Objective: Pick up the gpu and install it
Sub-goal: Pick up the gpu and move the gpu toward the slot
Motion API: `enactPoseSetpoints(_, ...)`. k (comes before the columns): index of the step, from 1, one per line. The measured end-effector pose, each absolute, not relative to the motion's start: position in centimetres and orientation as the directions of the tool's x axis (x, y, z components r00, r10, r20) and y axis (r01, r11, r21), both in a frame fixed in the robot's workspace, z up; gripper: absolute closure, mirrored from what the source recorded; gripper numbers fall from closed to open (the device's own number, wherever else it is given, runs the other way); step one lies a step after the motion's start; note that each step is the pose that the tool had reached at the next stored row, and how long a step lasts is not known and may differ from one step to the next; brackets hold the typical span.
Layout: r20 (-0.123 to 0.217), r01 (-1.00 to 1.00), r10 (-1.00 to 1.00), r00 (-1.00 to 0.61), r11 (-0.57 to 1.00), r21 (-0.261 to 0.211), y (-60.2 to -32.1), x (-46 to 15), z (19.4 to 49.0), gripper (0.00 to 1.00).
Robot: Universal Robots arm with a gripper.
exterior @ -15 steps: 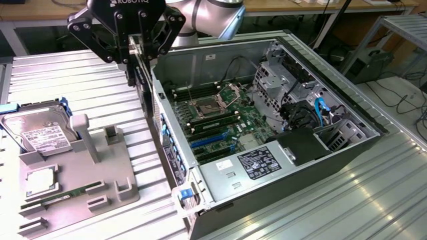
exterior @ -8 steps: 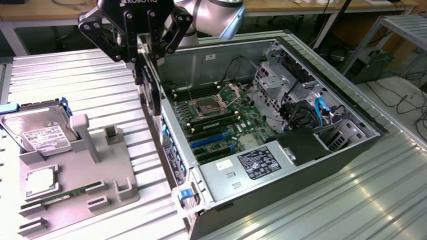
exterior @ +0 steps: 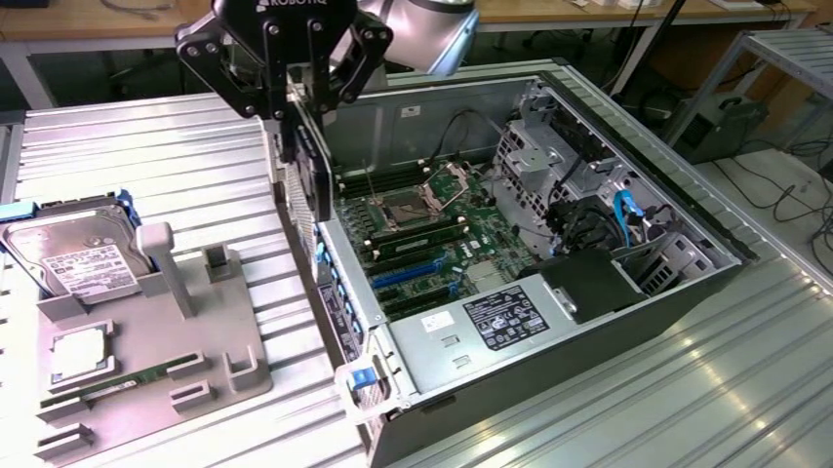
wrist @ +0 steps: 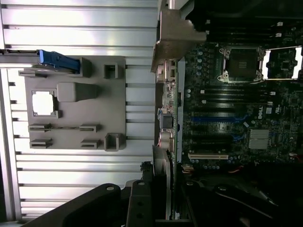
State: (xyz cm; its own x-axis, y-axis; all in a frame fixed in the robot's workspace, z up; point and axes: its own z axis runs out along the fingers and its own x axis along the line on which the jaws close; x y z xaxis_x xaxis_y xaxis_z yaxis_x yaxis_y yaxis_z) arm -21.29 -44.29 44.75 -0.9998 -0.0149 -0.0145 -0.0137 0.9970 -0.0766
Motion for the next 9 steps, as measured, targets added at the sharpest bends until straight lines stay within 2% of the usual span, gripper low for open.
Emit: enactPoseSetpoints(9,-0.014,-0.014,-0.015,-1.0,0.997,-0.077,-44.3,-19.7,44.8,0.73)
